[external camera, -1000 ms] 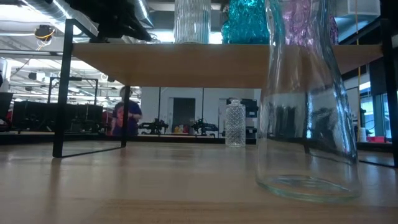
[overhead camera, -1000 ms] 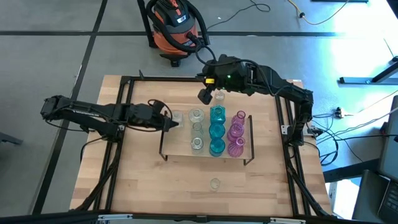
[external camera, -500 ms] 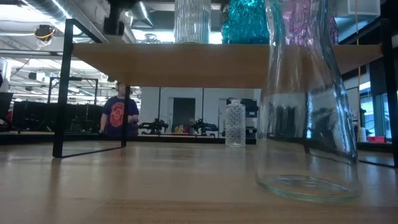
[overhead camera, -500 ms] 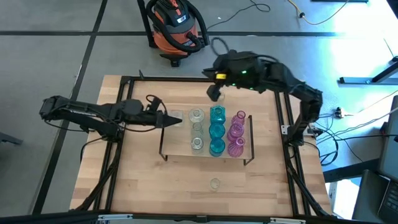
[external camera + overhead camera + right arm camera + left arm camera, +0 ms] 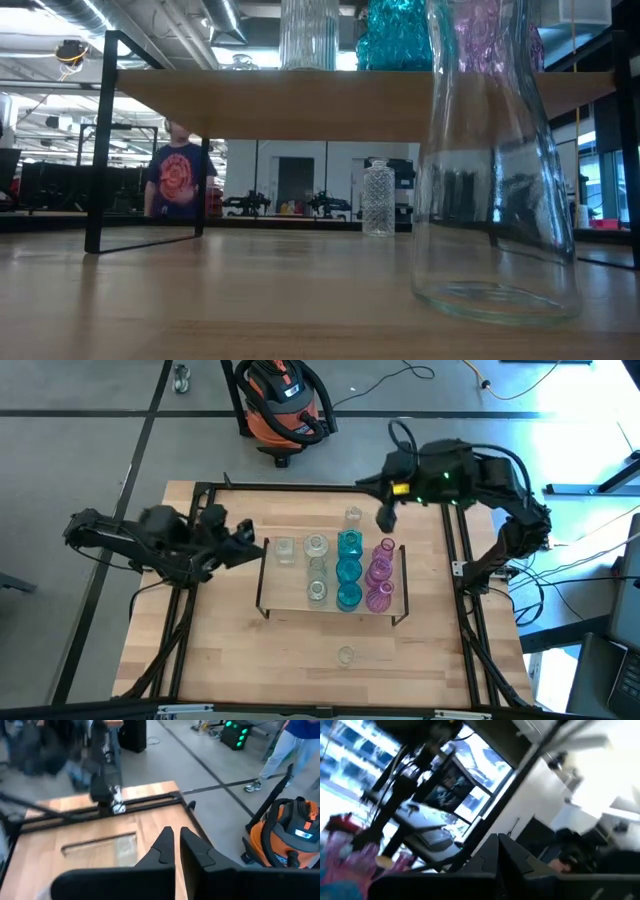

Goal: Sort vases onto shelf
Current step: Put the bottom transparent vase on the shelf

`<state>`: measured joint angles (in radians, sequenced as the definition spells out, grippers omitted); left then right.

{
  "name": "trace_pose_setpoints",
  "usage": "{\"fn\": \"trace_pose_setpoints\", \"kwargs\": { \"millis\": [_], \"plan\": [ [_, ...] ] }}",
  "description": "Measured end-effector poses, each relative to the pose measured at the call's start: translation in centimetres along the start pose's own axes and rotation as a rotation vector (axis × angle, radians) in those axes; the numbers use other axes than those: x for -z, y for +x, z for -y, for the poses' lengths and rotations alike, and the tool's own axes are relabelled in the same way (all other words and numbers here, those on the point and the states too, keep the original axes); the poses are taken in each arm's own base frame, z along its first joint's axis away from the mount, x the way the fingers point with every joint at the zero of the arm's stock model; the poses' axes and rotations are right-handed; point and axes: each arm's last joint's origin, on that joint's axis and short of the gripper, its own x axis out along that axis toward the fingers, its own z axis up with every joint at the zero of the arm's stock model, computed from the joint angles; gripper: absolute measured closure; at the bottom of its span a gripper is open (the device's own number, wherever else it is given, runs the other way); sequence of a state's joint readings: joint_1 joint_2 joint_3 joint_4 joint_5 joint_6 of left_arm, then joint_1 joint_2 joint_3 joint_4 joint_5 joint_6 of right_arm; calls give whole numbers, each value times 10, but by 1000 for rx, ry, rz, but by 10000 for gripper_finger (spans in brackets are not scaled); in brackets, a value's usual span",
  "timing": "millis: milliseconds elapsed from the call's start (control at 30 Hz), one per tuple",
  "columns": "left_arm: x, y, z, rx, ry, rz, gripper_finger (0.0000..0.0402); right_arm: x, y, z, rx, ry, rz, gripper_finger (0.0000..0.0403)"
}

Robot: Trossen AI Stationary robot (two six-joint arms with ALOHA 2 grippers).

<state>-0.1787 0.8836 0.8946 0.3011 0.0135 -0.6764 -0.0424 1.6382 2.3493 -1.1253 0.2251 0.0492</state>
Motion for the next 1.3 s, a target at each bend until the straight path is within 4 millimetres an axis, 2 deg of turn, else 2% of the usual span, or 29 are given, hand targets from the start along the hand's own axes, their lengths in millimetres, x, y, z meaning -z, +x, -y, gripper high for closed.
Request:
{"fn": "trace_pose_setpoints", "kwargs": {
  "millis": [200, 300, 500, 633, 733, 833, 967, 1067, 1200, 1300],
  "plan": [
    [-11, 21, 33, -72, 198, -72, 401, 3, -21, -26, -67, 11, 2, 402],
    [-4, 34, 39, -105, 234, -127, 401, 4, -36, -39, -52, 20, 30, 403],
    [32, 64, 37, -141, 216, -194, 401, 14, -68, -59, 13, 37, 41, 403],
    [56, 83, 40, -120, 184, -176, 401, 31, -89, -70, 56, 75, 37, 403],
    [73, 93, 46, -92, 166, -143, 401, 53, -104, -81, 84, 113, 47, 403],
    [88, 97, 54, -102, 154, -115, 401, 84, -119, -91, 99, 174, 82, 403],
    [102, 94, 64, -154, 156, -106, 401, 129, -141, -103, 65, 326, 226, 403],
    [105, 92, 68, -155, 153, -105, 401, 158, -156, -116, 22, 445, 359, 403],
    [108, 90, 70, -97, 153, -165, 401, 191, -162, -139, -74, 502, 377, 403],
    [112, 89, 71, -27, 106, -259, 401, 204, -158, -158, -149, 532, 335, 403]
  ]
}}
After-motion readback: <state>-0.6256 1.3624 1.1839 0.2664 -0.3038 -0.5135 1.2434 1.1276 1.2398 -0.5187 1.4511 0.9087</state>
